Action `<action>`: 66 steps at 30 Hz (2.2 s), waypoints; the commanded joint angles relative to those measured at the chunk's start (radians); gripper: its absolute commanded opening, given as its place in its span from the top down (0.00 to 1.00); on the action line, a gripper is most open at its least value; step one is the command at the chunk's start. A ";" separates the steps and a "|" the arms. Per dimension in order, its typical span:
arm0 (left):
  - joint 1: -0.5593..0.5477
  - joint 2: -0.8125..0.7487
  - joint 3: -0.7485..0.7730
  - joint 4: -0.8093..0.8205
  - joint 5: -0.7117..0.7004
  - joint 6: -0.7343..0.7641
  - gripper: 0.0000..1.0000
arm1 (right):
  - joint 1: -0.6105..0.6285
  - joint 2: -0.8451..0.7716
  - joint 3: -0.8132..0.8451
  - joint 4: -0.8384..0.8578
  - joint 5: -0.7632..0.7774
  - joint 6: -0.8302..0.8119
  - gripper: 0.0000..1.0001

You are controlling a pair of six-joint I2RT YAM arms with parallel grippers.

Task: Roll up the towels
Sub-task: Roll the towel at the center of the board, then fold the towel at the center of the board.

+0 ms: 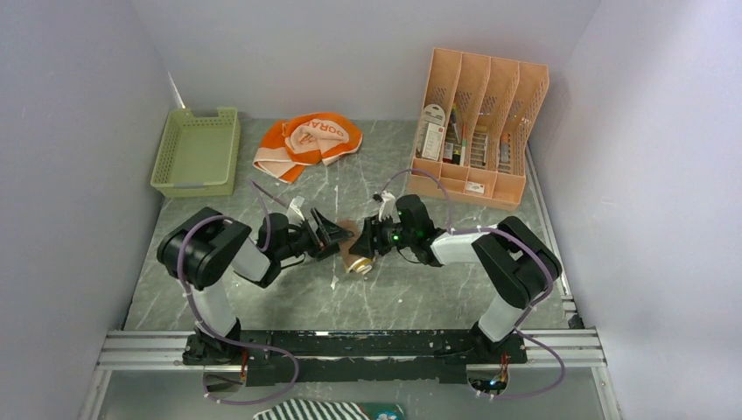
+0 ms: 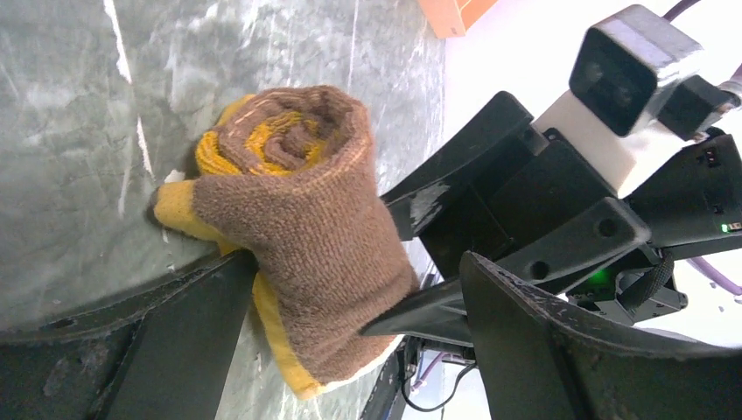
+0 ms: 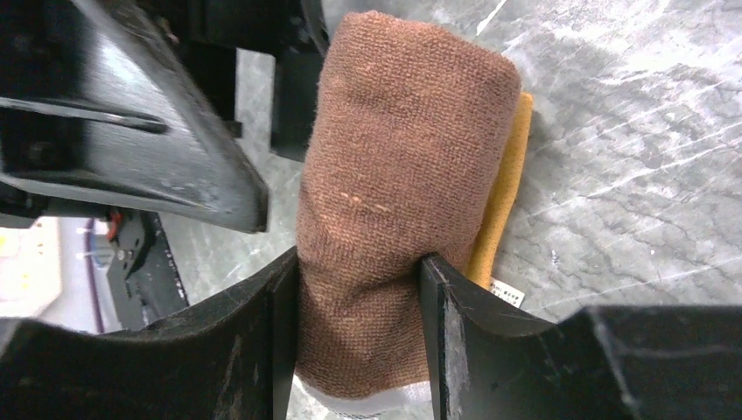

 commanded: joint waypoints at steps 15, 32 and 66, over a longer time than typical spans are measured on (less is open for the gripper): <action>-0.098 0.051 0.021 0.016 -0.179 -0.010 0.00 | -0.055 0.055 -0.113 0.481 -0.281 0.178 0.53; -0.136 0.091 0.099 -0.110 -0.265 0.083 0.30 | -0.055 -0.150 -0.099 0.094 -0.094 -0.068 0.35; 0.152 -0.090 0.995 -1.686 -0.637 0.929 0.93 | -0.162 -0.779 -0.248 -0.243 0.313 -0.089 0.30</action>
